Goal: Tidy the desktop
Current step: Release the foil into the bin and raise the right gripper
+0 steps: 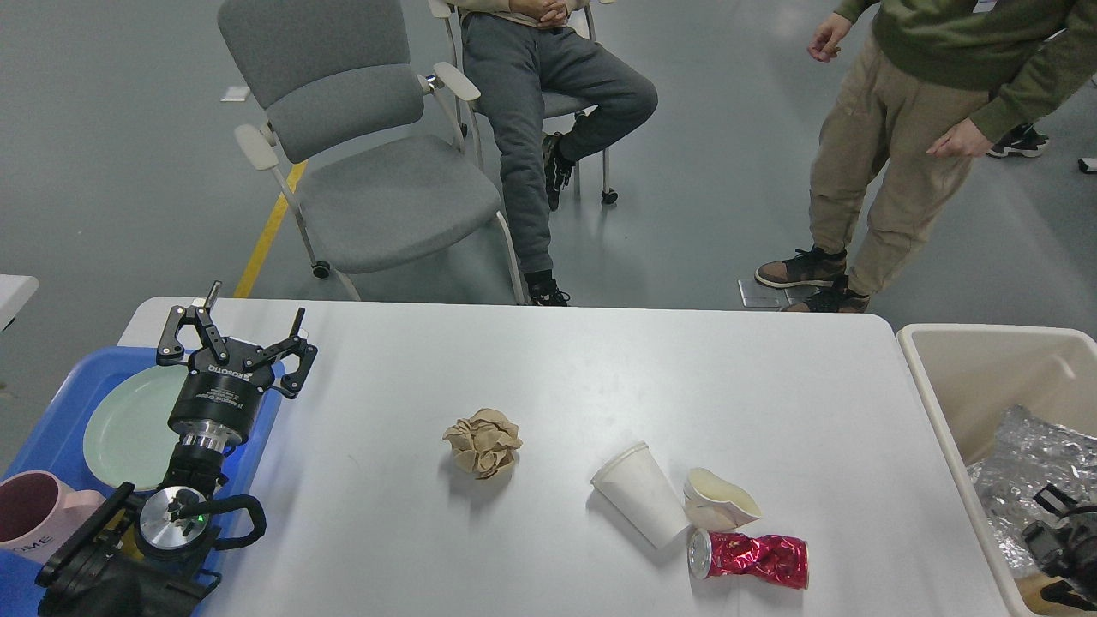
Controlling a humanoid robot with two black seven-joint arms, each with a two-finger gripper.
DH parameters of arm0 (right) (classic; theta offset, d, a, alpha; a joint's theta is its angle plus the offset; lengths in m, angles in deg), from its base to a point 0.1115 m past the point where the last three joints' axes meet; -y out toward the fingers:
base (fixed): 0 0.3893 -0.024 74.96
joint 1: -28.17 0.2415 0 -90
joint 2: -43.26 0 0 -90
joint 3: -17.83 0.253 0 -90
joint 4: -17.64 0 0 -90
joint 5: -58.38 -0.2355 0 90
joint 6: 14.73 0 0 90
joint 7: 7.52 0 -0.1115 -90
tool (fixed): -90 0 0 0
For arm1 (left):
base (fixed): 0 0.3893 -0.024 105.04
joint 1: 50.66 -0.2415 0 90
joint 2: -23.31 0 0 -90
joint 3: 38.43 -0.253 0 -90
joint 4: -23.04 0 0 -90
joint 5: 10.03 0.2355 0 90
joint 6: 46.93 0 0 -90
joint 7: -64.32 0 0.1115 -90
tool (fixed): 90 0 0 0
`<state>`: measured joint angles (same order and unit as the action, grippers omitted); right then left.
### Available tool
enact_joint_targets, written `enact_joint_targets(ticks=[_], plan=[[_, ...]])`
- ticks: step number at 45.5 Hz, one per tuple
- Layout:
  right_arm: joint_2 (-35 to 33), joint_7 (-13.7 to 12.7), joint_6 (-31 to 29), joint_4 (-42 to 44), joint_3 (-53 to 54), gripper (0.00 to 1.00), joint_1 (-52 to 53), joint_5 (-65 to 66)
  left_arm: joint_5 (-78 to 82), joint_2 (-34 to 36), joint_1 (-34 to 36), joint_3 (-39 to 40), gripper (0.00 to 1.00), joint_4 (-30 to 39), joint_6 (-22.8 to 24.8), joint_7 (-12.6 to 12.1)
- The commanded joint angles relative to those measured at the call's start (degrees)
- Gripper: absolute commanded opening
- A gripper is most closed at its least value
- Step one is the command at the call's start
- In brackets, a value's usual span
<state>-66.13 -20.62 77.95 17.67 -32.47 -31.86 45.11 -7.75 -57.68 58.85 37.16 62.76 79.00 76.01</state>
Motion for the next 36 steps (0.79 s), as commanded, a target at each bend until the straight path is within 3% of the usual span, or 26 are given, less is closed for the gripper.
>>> enact_joint_targets(ticks=[1, 6, 7, 13, 15, 27, 36], plan=[[0.76, -0.08, 0.13, -0.11, 0.02, 0.0, -0.61, 0.0, 0.0, 0.04, 0.0, 0.0, 0.97, 0.01, 0.02, 0.0], [1.11, -0.08, 0.13, -0.2, -0.33, 0.0, -1.31, 0.09, 0.0, 0.04, 0.0, 0.0, 0.97, 0.01, 0.02, 0.0], [1.11, -0.08, 0.22, -0.2, -0.59, 0.05, -1.4, 0.09, 0.0, 0.04, 0.0, 0.0, 0.97, 0.01, 0.02, 0.0], [0.76, -0.08, 1.1, 0.15, -0.94, 0.68, -1.49, 0.09, 0.0, 0.04, 0.0, 0.0, 0.97, 0.01, 0.02, 0.0], [0.58, 0.01, 2.32, 0.23, -0.94, 0.98, -1.49, 0.09, 0.0, -0.04, 0.0, 0.0, 0.97, 0.01, 0.02, 0.0], [0.41, 0.01, 4.09, -0.73, -0.77, 1.0, -0.88, 0.09, 0.0, 0.04, 0.09, 0.0, 0.97, 0.01, 0.02, 0.0], [-5.39, -0.08, 2.42, -11.87, -1.2, 1.0, 8.78, 1.49, 0.0, 0.04, 0.0, 0.0, 0.97, 0.01, 0.02, 0.0]])
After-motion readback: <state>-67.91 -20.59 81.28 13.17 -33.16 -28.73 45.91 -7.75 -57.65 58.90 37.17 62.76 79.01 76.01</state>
